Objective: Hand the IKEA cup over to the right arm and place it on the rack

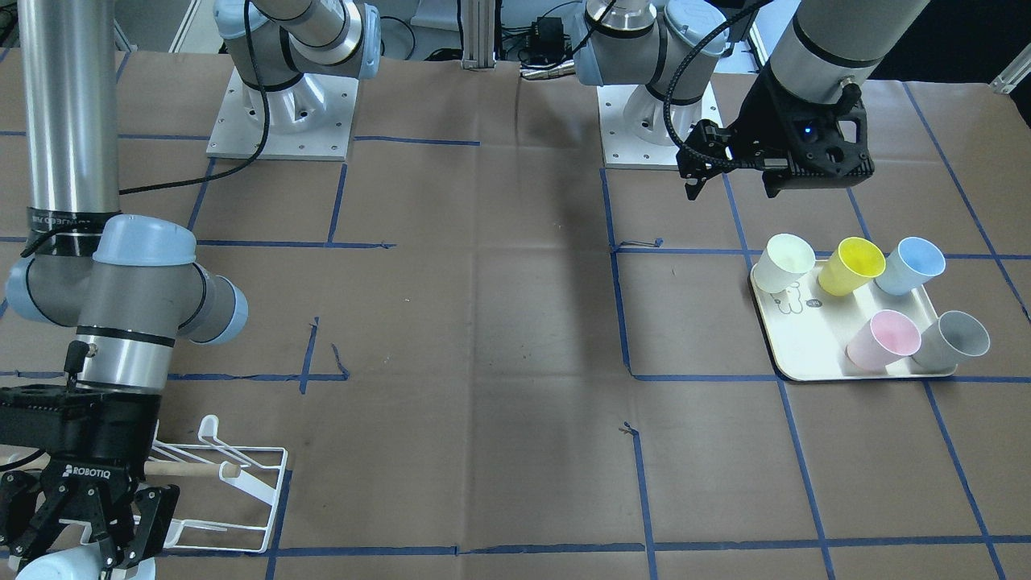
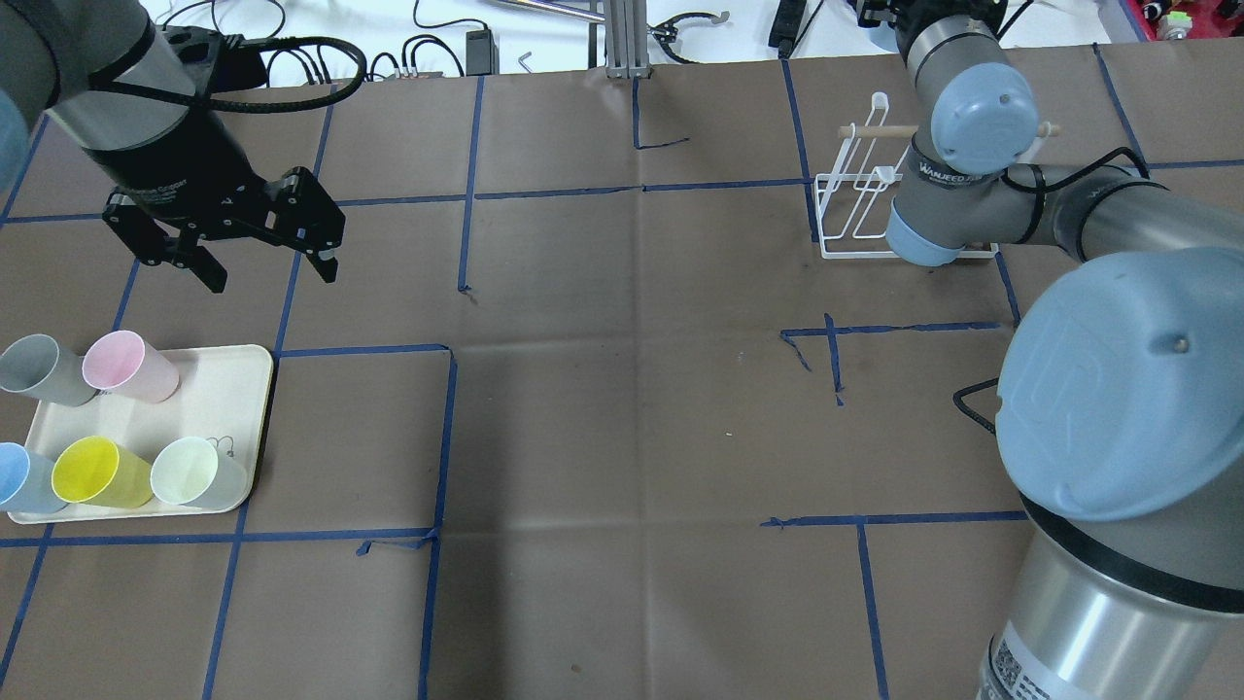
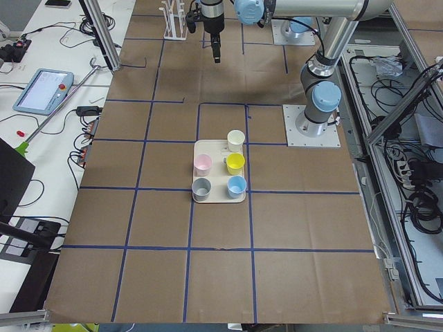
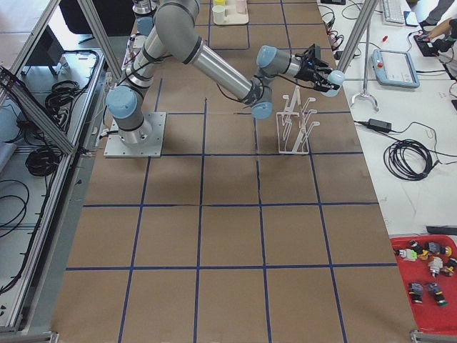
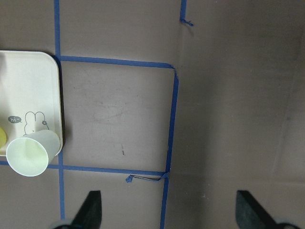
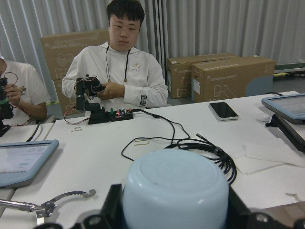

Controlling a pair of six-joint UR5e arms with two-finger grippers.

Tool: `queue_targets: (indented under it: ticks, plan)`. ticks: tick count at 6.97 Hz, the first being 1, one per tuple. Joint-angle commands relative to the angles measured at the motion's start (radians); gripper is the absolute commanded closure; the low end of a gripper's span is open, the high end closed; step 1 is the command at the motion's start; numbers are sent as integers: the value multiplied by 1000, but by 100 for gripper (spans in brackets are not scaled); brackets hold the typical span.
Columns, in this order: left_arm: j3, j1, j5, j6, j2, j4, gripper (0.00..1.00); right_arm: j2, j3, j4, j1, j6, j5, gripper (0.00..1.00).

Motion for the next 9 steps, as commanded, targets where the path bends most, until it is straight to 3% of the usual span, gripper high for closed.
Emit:
queue_targets:
  ticks: [1,4,7,9]
  plan:
    - [-64,176,14,167,46,-4,1,18,14,2,-8,-5,-98,90]
    - [-234,380,74,367,145,22,1,-45,80,63,29,6,-109,90]
    - [-331,393,72,397,154,146,1,-53,120,59,49,10,-146,91]
    - [-446,391,65,395,137,296,1,-48,141,56,49,10,-146,91]
